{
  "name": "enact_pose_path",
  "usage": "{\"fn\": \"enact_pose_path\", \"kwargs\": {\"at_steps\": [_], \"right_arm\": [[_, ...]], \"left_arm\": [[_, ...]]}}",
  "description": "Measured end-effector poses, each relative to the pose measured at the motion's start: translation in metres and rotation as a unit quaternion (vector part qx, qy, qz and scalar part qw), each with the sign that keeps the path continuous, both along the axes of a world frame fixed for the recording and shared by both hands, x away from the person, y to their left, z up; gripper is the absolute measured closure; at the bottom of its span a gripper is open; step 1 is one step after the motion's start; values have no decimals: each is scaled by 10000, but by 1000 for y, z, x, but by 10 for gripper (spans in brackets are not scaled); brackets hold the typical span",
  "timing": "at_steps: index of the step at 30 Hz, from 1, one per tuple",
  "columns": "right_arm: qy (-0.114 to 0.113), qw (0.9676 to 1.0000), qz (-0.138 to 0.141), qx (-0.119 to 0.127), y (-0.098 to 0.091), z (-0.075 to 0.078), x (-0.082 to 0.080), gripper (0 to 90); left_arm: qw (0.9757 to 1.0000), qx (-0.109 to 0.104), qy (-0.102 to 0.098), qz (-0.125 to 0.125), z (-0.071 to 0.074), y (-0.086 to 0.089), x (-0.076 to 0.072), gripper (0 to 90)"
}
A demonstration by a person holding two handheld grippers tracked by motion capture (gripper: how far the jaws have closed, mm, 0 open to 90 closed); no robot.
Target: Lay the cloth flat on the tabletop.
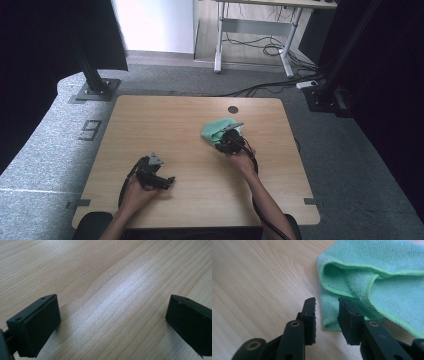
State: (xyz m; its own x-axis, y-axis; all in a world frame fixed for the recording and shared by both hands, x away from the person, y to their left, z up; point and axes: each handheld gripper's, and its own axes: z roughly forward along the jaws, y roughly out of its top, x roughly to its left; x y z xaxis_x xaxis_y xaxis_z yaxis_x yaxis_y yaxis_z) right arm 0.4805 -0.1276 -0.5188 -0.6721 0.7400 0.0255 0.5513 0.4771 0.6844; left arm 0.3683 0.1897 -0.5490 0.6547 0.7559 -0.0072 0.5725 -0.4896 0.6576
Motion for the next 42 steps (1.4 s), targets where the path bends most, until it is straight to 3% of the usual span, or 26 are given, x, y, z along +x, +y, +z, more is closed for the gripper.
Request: {"fn": "enact_pose_path", "kwargs": {"at_steps": [4,6,13,18,27,37,42], "right_arm": [[114,9999,-44,-85,1,-12,5,739],[154,9999,-39,-13,1,-17,5,772],[246,9996,97,12,5,-16,-3,837],[277,9990,264,238,9,-19,-21,837],[290,9970,599,402,21,-21,-50,833],[306,9942,980,311,48,-20,-85,822],[158,9930,1160,140,60,-19,-97,813]], "left_arm": [[10000,1,0,-1,0,0,0,0],[10000,2,-1,0,0,0,0,0],[10000,2,-1,-1,0,0,0,0],[10000,-9,-4,8,0,0,0,0],[10000,2,-3,2,0,0,0,0],[10000,7,-1,-5,0,0,0,0],[10000,18,6,-14,0,0,0,0]]}}
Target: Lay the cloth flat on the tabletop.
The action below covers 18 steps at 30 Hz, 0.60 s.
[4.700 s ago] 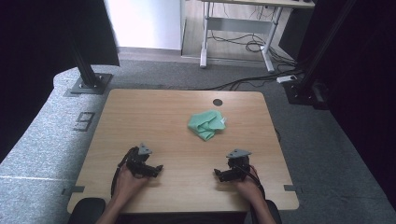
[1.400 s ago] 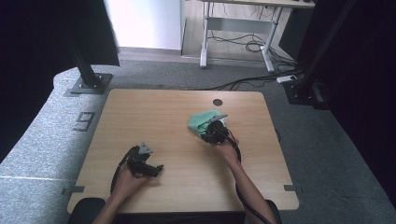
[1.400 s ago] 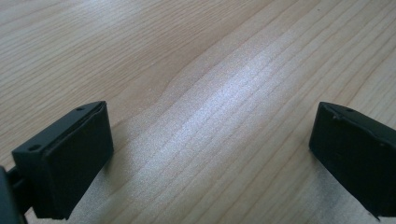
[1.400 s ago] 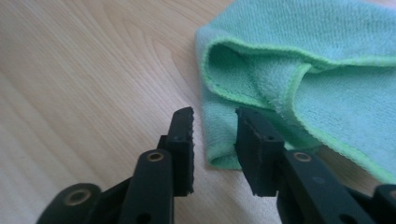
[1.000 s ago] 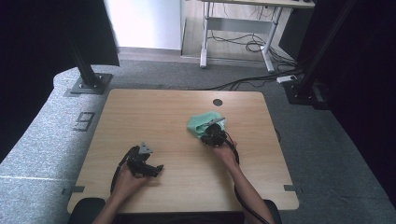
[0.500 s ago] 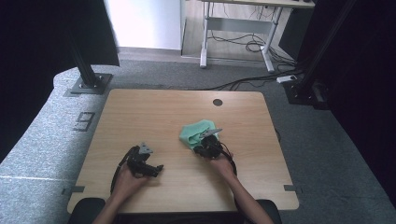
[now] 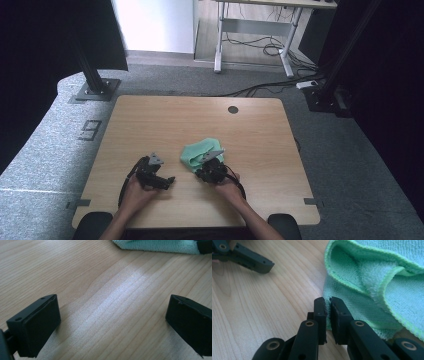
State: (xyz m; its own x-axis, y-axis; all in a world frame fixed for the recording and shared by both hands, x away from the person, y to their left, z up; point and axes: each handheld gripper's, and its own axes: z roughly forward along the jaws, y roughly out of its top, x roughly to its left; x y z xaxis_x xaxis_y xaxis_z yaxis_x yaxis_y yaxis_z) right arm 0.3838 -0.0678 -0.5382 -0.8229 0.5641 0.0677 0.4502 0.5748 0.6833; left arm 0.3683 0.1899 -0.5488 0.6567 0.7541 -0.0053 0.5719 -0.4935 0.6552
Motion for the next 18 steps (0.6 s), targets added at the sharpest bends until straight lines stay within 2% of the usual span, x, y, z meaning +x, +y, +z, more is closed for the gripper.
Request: {"fn": "enact_pose_path", "kwargs": {"at_steps": [5,9,12,14,16,18], "right_arm": [[133,9999,53,45,-2,2,2,747],[32,10000,70,-28,-5,9,-1,688],[-103,9999,22,-28,-11,18,0,663],[-168,9999,-40,1,-17,25,2,657],[-238,9996,-117,25,-24,32,5,656],[-319,9991,-276,79,-36,42,10,656]], "left_arm": [[10000,-11,-1,9,0,0,0,0],[10000,-3,19,19,1,0,0,2],[9999,45,103,-16,4,-1,1,38],[10000,46,58,-31,8,-1,1,51],[10000,-16,-20,-62,15,-1,2,65],[9997,-210,-98,-80,24,0,4,118]]}}
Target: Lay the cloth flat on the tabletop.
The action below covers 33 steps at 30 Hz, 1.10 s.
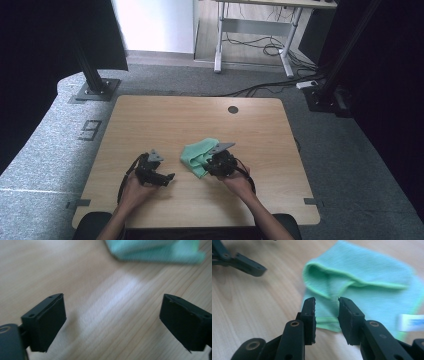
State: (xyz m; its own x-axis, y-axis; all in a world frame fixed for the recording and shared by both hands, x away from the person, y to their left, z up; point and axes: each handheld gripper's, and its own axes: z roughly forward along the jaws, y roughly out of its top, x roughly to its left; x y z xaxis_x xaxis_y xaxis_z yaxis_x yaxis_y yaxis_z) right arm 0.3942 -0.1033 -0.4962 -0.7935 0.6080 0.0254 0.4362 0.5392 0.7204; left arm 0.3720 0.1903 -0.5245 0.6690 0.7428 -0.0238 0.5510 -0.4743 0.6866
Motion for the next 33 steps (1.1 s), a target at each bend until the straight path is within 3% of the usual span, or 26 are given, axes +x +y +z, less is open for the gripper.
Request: {"fn": "enact_pose_path", "kwargs": {"at_steps": [3,9,14,18,22,25,29,31,33], "right_arm": [[-29,10000,-69,20,-6,5,3,673],[20,9997,-155,194,-17,11,14,694],[80,9998,-7,193,-11,4,13,665],[121,9998,107,124,-1,-6,12,642],[179,9996,169,101,6,-16,15,639],[190,9996,201,-2,11,-22,16,680],[138,9995,230,-193,14,-27,18,860],[162,9995,209,-173,14,-26,18,872],[156,9994,216,-224,13,-23,17,878]], "left_arm": [[9998,-171,-34,-55,11,-2,3,141],[9991,-178,-119,-378,28,-26,15,149],[9979,-54,-223,-598,38,-49,27,163],[9973,-157,-134,-701,37,-59,35,197],[9964,-281,84,-790,27,-65,44,268],[9959,-314,239,-815,17,-66,49,397],[9940,-233,441,-972,7,-66,50,611],[9942,-199,419,-966,6,-65,48,736],[9945,-195,368,-960,9,-63,48,806]]}}
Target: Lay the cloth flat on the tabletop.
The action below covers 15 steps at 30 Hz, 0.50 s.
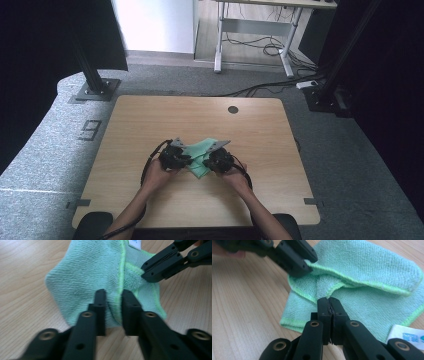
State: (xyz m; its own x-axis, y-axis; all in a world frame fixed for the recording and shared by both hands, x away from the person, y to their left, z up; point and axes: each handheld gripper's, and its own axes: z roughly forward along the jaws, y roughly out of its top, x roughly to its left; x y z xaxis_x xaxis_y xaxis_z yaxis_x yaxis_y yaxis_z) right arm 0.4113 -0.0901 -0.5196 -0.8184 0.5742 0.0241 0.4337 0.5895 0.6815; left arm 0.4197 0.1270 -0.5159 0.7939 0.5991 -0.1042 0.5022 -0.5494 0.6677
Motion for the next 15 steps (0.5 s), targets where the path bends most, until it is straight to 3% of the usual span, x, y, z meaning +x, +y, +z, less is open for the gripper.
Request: {"fn": "enact_pose_path", "kwargs": {"at_steps": [7,15], "right_arm": [[-316,9995,-82,18,-13,23,-2,880],[-633,9974,-331,75,-40,56,1,879]], "left_arm": [[9988,-272,-364,202,25,15,-5,829],[9960,-581,-581,351,55,40,-10,830]]}}
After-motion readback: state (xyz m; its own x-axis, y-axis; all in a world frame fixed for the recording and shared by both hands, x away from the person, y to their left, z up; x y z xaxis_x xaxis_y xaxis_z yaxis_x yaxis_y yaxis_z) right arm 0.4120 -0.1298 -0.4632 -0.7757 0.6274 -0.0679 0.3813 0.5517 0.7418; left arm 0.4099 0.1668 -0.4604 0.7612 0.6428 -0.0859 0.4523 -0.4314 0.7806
